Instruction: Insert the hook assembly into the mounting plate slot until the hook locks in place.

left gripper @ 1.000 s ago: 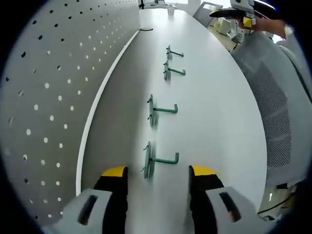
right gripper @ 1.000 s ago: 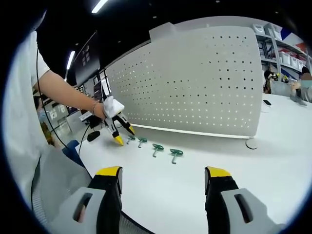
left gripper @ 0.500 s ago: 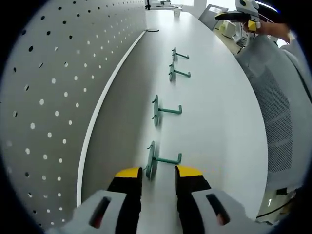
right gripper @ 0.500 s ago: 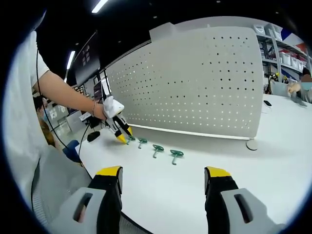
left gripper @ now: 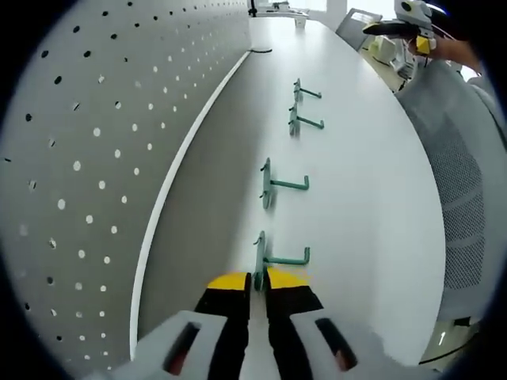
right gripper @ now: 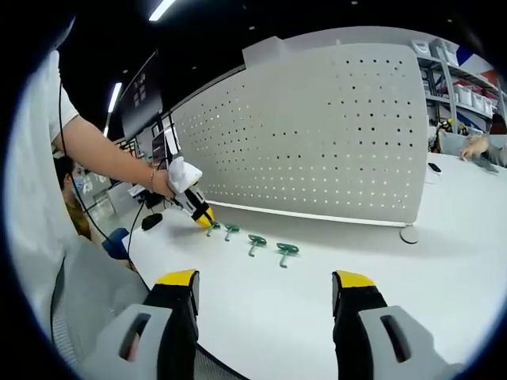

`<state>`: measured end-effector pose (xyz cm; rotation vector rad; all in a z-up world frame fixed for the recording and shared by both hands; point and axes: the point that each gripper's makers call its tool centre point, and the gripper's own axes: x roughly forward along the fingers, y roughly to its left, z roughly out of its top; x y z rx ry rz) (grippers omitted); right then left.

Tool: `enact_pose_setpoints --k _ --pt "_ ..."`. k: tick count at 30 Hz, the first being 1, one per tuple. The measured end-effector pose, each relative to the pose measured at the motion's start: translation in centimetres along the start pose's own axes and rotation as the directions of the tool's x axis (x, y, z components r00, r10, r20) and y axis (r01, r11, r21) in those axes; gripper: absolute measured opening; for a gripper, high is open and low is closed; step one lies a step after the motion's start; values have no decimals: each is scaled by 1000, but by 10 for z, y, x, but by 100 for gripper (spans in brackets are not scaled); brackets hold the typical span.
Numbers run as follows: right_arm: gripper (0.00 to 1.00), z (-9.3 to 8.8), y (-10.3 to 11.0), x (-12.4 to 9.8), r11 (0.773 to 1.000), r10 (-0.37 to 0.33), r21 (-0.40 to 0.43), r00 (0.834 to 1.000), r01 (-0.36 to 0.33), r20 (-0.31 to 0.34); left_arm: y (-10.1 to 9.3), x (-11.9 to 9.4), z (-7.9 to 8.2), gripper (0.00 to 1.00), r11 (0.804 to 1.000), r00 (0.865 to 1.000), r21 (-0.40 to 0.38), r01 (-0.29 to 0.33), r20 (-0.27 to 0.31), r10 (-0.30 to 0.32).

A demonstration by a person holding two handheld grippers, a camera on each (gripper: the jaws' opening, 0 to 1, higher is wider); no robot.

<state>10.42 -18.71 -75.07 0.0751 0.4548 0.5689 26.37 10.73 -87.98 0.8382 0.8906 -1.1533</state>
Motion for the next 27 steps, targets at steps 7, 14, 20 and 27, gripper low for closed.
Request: enact_pose_setpoints --k 7,14,20,27 --pt "66 1 -1 -1 1000 -4 9 1000 4 8 1 -1 0 5 1000 1000 3 -9 -3 9" --pt "65 1 -1 -1 1000 -4 9 1000 4 8 1 -1 0 4 1000 1000 -6 -16 -8 16" --pt "65 1 -2 -1 1000 -5 10 1000 5 9 1 0 0 4 1000 1000 4 -18 -8 18" --pt "65 3 -3 -2 1000 -4 6 1000 4 13 1 -2 0 3 999 999 5 -35 14 35"
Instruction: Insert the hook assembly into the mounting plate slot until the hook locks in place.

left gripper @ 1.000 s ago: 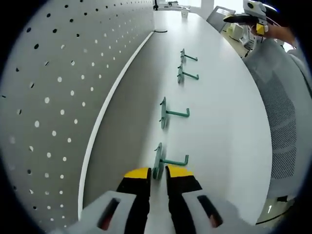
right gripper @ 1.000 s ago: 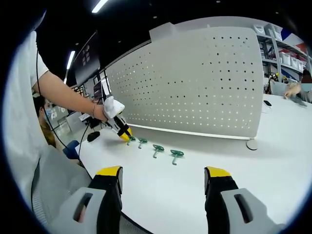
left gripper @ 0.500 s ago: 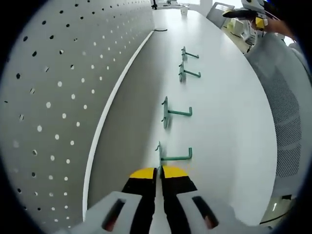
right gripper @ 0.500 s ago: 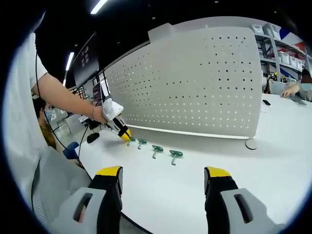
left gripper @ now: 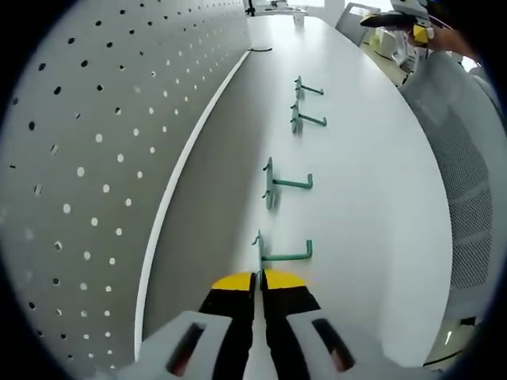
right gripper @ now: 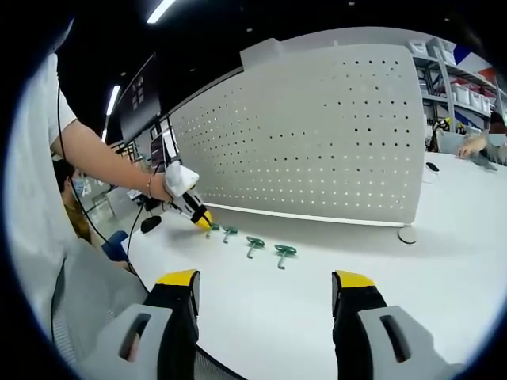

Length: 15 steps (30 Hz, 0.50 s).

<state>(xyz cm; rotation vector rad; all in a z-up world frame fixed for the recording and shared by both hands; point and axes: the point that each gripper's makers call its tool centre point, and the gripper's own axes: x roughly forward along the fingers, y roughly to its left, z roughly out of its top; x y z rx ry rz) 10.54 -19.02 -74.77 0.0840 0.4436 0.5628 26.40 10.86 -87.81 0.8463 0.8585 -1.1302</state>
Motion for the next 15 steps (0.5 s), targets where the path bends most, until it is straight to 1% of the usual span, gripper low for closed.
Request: enact_pose_setpoints --k 2,7,9,10,11,13,15 --pt "65 1 0 -1 1000 -1 -2 1000 1 1 -1 -1 3 3 999 1000 35 -11 23 10" --pt "65 1 -1 -1 1000 -4 1 1000 4 6 2 -6 7 3 1000 998 16 -25 62 24" --pt "65 1 0 -1 1000 -2 5 1000 2 9 6 -11 12 2 998 995 31 -48 87 45" --pt "65 1 0 -1 1000 -1 4 1000 1 8 5 -12 12 2 999 995 25 -40 91 38" --pt "65 1 0 -1 1000 -1 0 1000 1 8 4 -12 13 2 1000 995 -4 -28 99 28" --pt "65 2 -1 -1 1000 0 1 1000 0 12 6 -15 15 2 999 992 -1 -48 117 48" --pt "65 4 -1 -2 1000 -1 -1 1000 2 14 7 -18 16 2 998 990 -21 -52 131 55"
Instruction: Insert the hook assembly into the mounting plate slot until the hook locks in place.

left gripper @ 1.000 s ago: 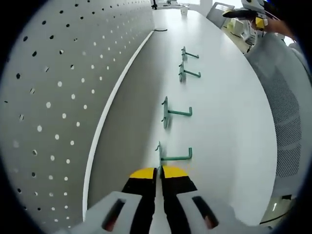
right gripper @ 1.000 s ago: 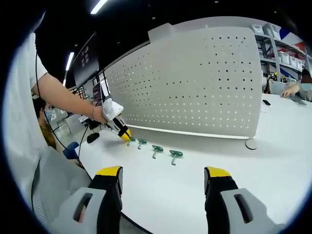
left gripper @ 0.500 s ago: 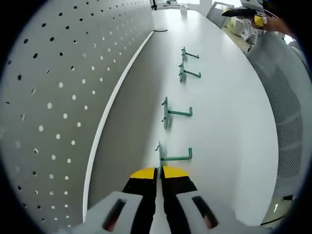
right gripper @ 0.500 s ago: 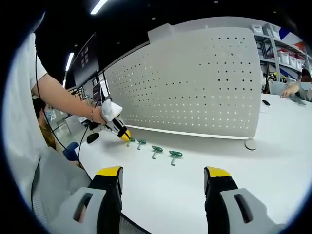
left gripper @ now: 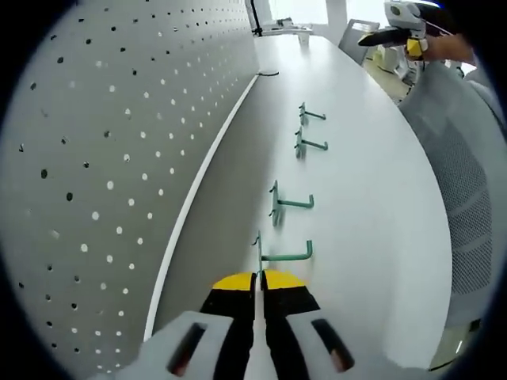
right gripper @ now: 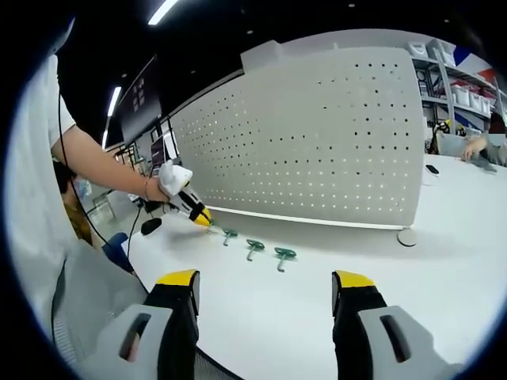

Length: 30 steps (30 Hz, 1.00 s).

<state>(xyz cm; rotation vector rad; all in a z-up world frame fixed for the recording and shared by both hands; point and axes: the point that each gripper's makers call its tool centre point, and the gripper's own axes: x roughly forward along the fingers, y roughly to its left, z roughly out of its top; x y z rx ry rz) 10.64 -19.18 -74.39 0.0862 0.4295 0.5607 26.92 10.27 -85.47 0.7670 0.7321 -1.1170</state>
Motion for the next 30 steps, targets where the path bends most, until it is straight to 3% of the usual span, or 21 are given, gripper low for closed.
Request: enact_pose_setpoints --k 14,25,30 --pt "65 7 3 4 1000 12 -7 1000 -12 18 3 -23 28 2 996 987 -36 -86 136 90" --pt "65 13 4 6 1000 19 -10 999 -19 39 3 -42 51 2 985 959 -92 -145 234 163" --pt "65 14 4 6 1000 18 -4 998 -18 53 0 -53 61 2 980 939 -114 -163 286 189"
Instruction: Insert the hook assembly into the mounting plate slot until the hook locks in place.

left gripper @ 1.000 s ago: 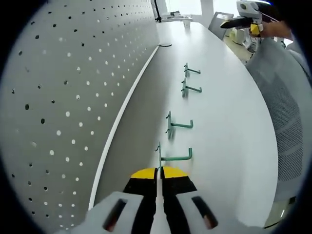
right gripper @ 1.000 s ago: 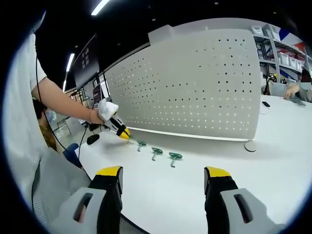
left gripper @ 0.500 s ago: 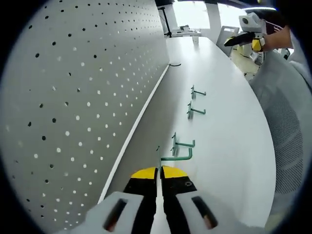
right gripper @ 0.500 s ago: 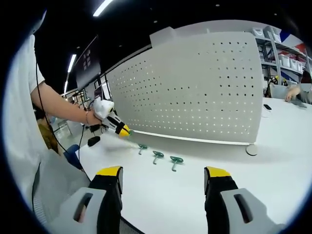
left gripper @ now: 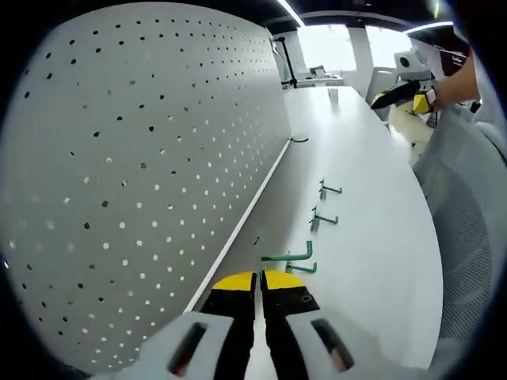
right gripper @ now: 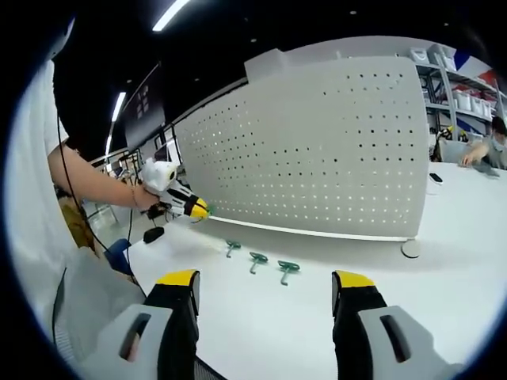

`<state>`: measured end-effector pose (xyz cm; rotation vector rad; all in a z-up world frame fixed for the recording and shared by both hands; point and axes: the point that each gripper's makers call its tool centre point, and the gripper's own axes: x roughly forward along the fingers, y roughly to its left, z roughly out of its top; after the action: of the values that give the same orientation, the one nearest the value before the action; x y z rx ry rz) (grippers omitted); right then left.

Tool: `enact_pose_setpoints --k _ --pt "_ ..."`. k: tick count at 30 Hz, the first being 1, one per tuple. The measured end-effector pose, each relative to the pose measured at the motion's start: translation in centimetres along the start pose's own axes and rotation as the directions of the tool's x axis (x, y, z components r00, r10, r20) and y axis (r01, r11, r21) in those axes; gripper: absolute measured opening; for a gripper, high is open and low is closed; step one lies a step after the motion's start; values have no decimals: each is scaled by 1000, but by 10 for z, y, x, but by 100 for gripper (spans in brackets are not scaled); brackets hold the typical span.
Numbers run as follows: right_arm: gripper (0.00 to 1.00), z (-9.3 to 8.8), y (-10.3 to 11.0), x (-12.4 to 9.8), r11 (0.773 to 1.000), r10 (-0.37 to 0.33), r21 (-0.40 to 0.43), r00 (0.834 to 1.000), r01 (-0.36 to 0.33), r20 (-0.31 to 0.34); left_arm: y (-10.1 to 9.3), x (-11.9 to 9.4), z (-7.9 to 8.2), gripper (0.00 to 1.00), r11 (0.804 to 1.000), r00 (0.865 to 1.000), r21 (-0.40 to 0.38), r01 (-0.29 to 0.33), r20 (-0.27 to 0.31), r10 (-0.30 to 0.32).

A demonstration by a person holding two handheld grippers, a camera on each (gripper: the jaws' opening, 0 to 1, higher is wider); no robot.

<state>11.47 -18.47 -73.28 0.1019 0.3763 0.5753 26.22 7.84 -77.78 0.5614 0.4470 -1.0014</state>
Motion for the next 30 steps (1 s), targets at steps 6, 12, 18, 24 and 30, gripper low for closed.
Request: enact_pose_setpoints --k 6,12,18,24,30 --pt "65 3 0 0 1000 0 5 1000 0 15 -2 -11 14 2 998 997 -30 -47 56 48" --pt "65 5 1 -1 1000 -5 -2 1000 5 21 -7 -22 24 2 995 991 -61 -84 102 90" --pt "65 7 3 -1 1000 -2 -9 1000 2 22 -7 -28 30 2 989 982 -97 -111 139 124" --pt "65 14 6 0 1000 1 -22 999 0 34 -11 -33 41 2 983 972 -131 -125 181 148" --pt "65 19 6 0 1000 -1 -31 999 3 44 -15 -40 50 2 979 960 -145 -144 218 174"
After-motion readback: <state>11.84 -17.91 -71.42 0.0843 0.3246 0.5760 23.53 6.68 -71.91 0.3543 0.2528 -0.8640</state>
